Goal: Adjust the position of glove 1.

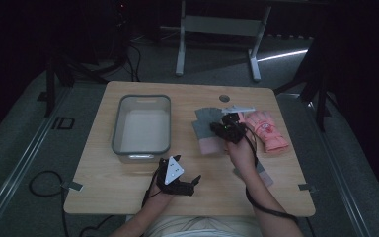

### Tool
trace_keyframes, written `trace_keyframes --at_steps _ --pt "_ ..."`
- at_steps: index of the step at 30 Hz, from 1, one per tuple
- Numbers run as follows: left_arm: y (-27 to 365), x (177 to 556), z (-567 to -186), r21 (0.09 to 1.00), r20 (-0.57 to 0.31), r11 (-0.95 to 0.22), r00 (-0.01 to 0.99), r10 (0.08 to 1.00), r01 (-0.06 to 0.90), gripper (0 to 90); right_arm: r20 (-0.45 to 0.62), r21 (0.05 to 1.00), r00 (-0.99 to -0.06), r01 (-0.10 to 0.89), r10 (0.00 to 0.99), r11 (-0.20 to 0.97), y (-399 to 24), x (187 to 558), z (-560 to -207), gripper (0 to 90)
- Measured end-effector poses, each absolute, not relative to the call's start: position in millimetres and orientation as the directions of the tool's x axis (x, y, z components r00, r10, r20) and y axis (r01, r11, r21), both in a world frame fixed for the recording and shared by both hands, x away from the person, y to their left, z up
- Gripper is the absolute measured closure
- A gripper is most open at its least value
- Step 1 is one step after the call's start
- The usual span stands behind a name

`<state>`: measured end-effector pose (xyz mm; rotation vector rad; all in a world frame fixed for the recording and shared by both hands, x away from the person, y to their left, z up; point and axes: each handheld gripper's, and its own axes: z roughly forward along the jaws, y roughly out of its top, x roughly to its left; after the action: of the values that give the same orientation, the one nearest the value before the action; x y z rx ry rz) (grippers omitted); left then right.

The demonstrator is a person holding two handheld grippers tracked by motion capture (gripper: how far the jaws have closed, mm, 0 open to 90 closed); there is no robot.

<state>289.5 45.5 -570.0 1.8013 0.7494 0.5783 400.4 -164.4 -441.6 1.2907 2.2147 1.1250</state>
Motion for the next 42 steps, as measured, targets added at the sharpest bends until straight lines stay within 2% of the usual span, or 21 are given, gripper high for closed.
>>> trace_keyframes --at_steps 4,8,16,22,28,32,35,38,40,42 --pt "45 289 -570 0.943 0.036 -0.252 0.685 0.728 0.218 0.7 0.092 0.793 -0.539 0.548 0.837 0.266 -173 358 -444 84.8" --pt "46 289 -570 0.943 0.042 -0.254 0.681 0.731 0.215 0.7 0.079 0.788 -0.506 0.56 0.859 0.257 -183 334 -462 84.8" --pt "46 288 -570 0.945 0.044 -0.25 0.678 0.733 0.209 0.7 0.194 0.72 -0.416 0.675 0.888 0.159 -198 312 -504 84.9" --pt "46 287 -570 0.949 0.046 -0.245 0.68 0.732 0.199 0.7 0.267 0.665 -0.382 0.738 0.885 0.118 -191 308 -530 84.8" --pt "46 286 -570 0.949 0.054 -0.25 0.68 0.732 0.193 0.7 0.249 0.656 -0.352 0.746 0.902 0.11 -186 314 -544 84.7" --pt "46 287 -570 0.948 0.053 -0.251 0.682 0.73 0.195 0.7 0.234 0.657 -0.343 0.745 0.91 0.112 -183 317 -555 81.4" --pt "46 286 -570 0.948 0.055 -0.252 0.682 0.729 0.193 0.7 0.22 0.666 -0.348 0.736 0.911 0.12 -183 317 -555 79.0" --pt "46 287 -570 0.949 0.052 -0.25 0.683 0.729 0.194 0.7 0.219 0.669 -0.348 0.733 0.912 0.119 -183 316 -552 71.4" --pt "46 287 -570 0.948 0.05 -0.249 0.684 0.727 0.196 0.7 0.22 0.698 -0.361 0.707 0.906 0.112 -187 315 -541 69.8" --pt "46 287 -570 0.947 0.05 -0.252 0.686 0.726 0.198 0.7 0.165 0.729 -0.399 0.665 0.902 0.161 -193 316 -526 67.2"
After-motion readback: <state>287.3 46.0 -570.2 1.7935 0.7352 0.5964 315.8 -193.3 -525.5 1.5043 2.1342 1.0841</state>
